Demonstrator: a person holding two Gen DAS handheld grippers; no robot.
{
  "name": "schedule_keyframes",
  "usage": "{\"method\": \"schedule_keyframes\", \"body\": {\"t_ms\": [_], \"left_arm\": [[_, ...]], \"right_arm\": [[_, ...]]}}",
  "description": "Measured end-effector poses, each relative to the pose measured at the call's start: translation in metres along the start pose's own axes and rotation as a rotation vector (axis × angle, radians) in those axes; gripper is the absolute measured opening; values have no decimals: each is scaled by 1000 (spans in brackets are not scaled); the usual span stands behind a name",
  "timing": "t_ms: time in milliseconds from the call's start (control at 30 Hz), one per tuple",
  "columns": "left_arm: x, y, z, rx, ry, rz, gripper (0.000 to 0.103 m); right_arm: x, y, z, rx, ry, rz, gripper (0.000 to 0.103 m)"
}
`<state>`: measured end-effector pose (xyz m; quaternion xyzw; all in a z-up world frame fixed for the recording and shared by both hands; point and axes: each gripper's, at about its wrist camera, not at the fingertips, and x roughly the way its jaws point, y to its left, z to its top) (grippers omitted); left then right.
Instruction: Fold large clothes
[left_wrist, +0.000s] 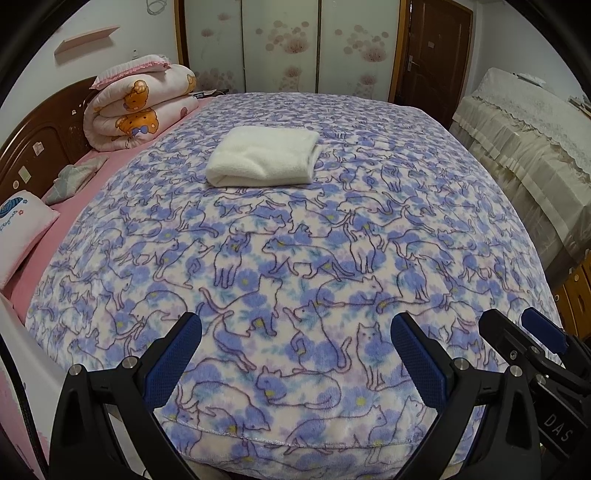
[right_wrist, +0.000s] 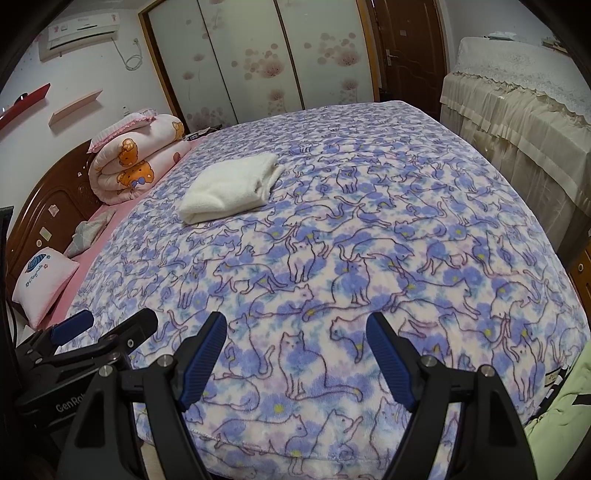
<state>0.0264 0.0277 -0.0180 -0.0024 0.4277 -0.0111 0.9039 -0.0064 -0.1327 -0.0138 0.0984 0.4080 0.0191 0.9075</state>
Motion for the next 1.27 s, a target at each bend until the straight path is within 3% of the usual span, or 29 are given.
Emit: {"method": "schedule_keyframes", "body": {"t_ms": [1267], "left_arm": [[-4, 2, -19, 0, 26, -5, 96]], "right_arm": [[1, 3, -3, 0, 2, -3, 78]]}}
